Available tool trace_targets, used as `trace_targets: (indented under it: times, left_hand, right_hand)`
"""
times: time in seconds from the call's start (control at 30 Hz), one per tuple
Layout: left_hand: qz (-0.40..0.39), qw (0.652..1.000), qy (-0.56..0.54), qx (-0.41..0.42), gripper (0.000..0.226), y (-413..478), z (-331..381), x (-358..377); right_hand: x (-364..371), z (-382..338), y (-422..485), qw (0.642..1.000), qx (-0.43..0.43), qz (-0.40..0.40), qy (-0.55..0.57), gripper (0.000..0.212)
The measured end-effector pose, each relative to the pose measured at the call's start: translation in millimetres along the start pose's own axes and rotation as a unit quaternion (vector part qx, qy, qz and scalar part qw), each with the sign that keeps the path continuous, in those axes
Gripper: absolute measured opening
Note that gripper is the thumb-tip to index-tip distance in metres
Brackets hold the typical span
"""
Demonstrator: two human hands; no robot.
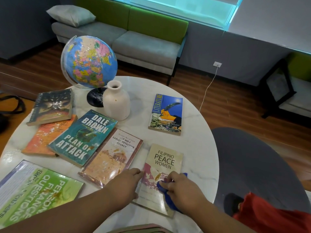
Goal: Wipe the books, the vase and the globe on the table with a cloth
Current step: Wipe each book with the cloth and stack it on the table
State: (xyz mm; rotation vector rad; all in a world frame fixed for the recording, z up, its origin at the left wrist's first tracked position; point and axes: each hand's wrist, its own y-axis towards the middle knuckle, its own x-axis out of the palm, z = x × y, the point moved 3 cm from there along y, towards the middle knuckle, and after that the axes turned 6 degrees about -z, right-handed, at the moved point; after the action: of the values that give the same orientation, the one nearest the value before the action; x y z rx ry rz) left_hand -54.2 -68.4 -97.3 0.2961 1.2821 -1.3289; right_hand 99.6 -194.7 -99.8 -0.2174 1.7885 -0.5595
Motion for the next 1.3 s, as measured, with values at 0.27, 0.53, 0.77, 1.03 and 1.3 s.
trace_targets:
  times: [0.27,0.53,0.77,1.03,1.3]
  left_hand:
    - [0.002,1.0,0.002,0.005,0.078,-0.8,-0.2,0.4]
    - [0.002,1.0,0.0,0.005,0.077,-1.1,1.0,-1.2]
    - [-0.003,1.0,0.002,0.003,0.08,0.1,0.4,-0.8]
    - [-0.002,1.0,0.001,0.001,0.08,-0.3,0.9,-1.5]
    - [-0.007,1.0,-0.013,-0.004,0.079,-1.6,1.7,-2.3]
  right_hand:
    - [-1.5,4.5,8.0,0.998,0.018,-0.006,-0.053,0.043]
    - [-15.3,2.5,12.5,0.994,0.02,-0.042,-0.097,0.048]
    - [-24.5,1.7,20.9,0.993,0.022,-0.036,-0.113,0.063]
    - [-26.2,0.2,22.3,0.993,0.014,-0.037,-0.11,0.056]
    - [-27.1,-5.6,21.6,0.99,0.008,-0.07,-0.122,0.049]
